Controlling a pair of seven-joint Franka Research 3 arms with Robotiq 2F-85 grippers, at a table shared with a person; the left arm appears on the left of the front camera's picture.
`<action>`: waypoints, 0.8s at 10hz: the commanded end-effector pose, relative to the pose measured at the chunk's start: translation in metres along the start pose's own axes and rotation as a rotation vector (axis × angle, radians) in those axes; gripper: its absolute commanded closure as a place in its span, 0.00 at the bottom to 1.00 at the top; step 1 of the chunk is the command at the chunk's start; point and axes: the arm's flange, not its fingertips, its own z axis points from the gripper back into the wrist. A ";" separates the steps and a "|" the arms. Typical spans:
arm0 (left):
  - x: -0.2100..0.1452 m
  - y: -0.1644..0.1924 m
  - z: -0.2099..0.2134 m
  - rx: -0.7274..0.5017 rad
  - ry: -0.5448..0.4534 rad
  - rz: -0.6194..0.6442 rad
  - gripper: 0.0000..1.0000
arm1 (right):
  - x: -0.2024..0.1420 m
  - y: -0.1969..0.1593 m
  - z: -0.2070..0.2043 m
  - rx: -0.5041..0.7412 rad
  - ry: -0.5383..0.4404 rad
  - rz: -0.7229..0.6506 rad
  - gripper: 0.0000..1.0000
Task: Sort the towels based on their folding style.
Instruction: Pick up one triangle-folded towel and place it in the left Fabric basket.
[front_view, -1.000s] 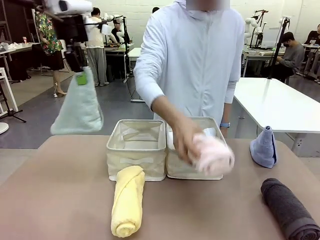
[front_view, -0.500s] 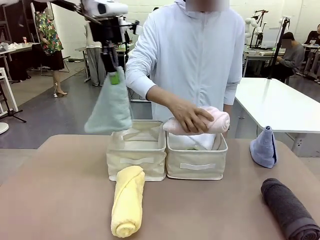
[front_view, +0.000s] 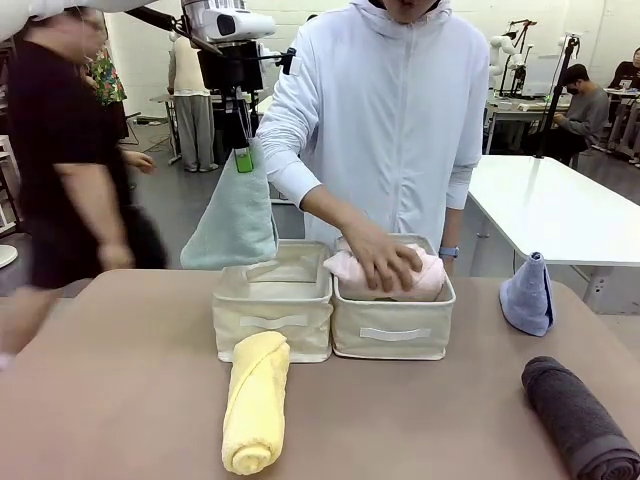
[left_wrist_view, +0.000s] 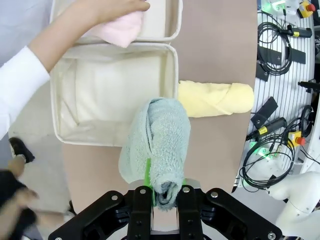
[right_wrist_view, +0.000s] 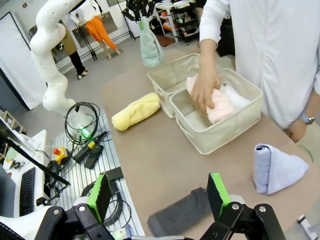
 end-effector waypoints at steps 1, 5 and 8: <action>-0.005 -0.005 0.002 0.011 0.000 -0.012 0.84 | 0.002 -0.001 0.001 0.012 -0.022 0.020 0.00; 0.030 -0.007 -0.012 0.054 0.004 -0.006 0.84 | 0.002 -0.001 0.001 0.012 -0.022 0.020 0.00; 0.057 0.005 -0.039 0.111 -0.019 0.065 0.84 | 0.002 -0.001 0.001 0.012 -0.022 0.020 0.00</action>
